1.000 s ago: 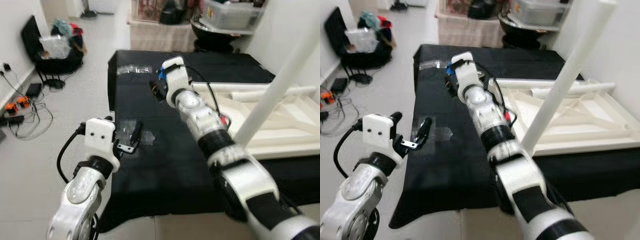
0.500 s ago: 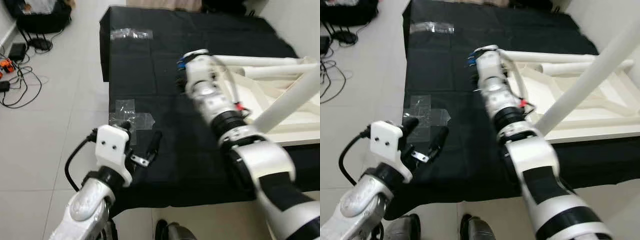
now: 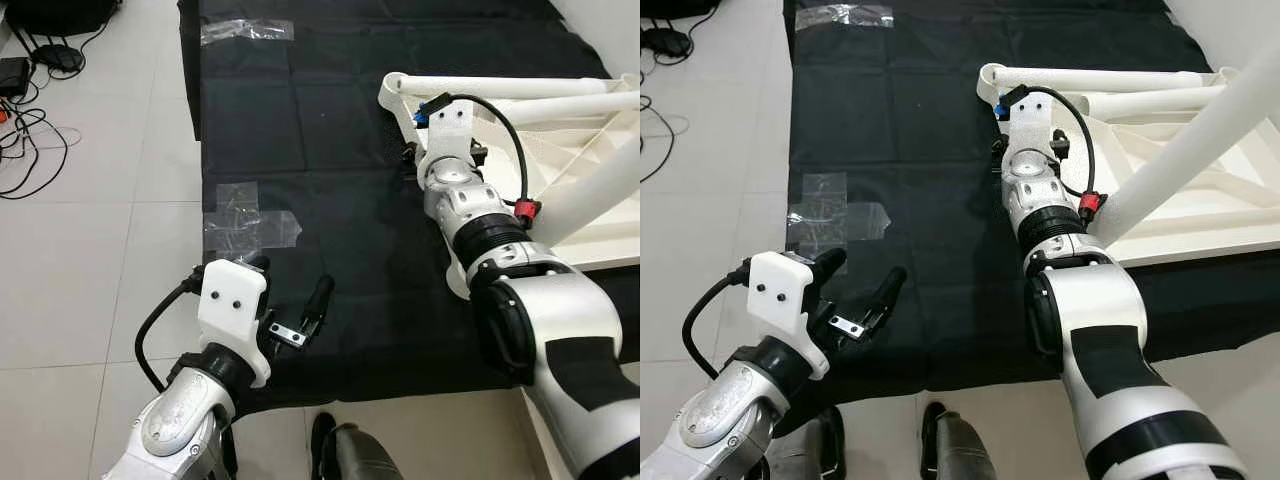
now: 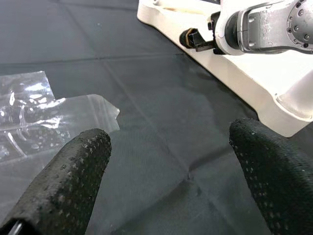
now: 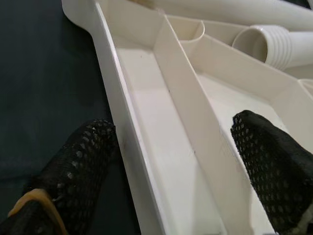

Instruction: Building children table

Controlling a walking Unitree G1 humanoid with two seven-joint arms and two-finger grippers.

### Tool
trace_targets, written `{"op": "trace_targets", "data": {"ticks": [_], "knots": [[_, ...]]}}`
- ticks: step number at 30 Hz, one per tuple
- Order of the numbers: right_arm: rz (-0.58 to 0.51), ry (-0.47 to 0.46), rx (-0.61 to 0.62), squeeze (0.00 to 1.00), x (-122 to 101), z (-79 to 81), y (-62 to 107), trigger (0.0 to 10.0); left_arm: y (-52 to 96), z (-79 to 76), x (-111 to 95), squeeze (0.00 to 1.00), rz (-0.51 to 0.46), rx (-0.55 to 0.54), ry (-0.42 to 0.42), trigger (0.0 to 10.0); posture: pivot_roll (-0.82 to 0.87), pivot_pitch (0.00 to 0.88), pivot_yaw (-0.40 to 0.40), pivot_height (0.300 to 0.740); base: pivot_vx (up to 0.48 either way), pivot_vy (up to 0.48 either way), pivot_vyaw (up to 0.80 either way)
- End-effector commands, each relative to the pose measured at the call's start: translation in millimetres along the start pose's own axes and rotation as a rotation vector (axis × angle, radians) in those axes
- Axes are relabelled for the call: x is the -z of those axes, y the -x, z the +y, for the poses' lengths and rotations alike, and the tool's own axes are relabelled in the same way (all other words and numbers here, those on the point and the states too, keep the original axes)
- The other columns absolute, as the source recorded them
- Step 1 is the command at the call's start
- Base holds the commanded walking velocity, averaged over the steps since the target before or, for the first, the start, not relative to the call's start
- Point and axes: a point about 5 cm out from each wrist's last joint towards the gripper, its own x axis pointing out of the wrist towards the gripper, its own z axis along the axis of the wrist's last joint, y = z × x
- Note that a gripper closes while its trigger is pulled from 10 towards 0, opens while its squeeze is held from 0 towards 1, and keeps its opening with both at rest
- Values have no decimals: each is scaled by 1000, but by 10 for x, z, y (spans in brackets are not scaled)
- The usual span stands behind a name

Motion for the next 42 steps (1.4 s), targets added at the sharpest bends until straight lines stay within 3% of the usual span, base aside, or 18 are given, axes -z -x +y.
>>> {"op": "trace_targets", "data": {"ticks": [1, 13, 15, 17, 20, 25, 26, 27, 29, 30, 31, 32, 37, 38, 39, 40, 42], "knots": [[61, -11, -9, 0, 162, 9, -2, 10000, 31, -46, 3, 0, 12, 10, 12, 10000, 22, 335, -161, 740, 0, 0, 0], [95, 51, -151, 0, 254, 215, 43, 10000, 22, -35, -12, 0, 18, 1, 8, 10000, 25, 334, -162, 740, 0, 0, 0], [170, 118, -296, 0, 419, 343, 89, 10000, 14, 8, -16, 0, 23, -39, -34, 10000, 18, 337, -162, 740, 0, 0, 0], [205, 122, -349, 0, 484, 381, 109, 10000, 8, 54, -33, 0, 14, -76, -60, 10000, 18, 337, -162, 740, 0, 0, 0], [241, 144, -395, 0, 552, 383, 122, 10000, -3, 142, -103, 0, -17, -133, -71, 10000, 11, 338, -169, 740, 0, 0, 0], [300, 90, -404, 0, 623, 341, 125, 10000, -19, 228, -168, 0, -46, -181, -68, 10000, 7, 338, -172, 740, 0, 0, 0], [306, 82, -396, 0, 637, 308, 117, 4902, -23, 252, -182, 0, -52, -191, -77, 10000, 3, 337, -171, 740, 0, 0, 0], [313, 65, -398, 0, 633, 287, 112, 8235, -26, 269, -184, 0, -52, -197, -83, 10000, 3, 336, -169, 740, 0, 0, 0], [313, 65, -398, 0, 633, 287, 112, 8235, -26, 269, -184, 0, -52, -197, -83, 10000, 3, 336, -169, 740, 0, 0, 0], [315, 55, -403, 0, 625, 276, 109, 4863, -26, 274, -180, 0, -50, -197, -95, 10000, 2, 335, -172, 740, 0, 0, 0], [315, 55, -403, 0, 625, 276, 109, 4863, -26, 274, -180, 0, -50, -197, -95, 10000, 2, 335, -172, 740, 0, 0, 0], [316, 80, -443, 0, 626, 279, 114, 0, -21, 277, -174, 0, -46, -196, -104, 10000, 4, 334, -175, 740, 0, 0, 0], [314, 125, -509, 0, 624, 297, 126, 0, -15, 281, -172, 0, -45, -197, -104, 10000, 4, 334, -175, 740, 0, 0, 0], [298, 184, -582, 0, 606, 311, 135, 0, -11, 290, -177, 0, -45, -200, -106, 10000, 4, 333, -173, 740, 0, 0, 0], [298, 184, -582, 0, 606, 311, 135, 0, -11, 290, -177, 0, -45, -200, -106, 10000, 4, 333, -173, 740, 0, 0, 0], [256, 239, -702, 0, 543, 334, 152, 0, -21, 307, -182, 0, -46, -201, -112, 10000, -1, 333, -170, 740, 0, 0, 0], [256, 239, -702, 0, 543, 334, 152, 0, -21, 307, -182, 0, -46, -201, -112, 10000, -1, 333, -170, 740, 0, 0, 0]]}}
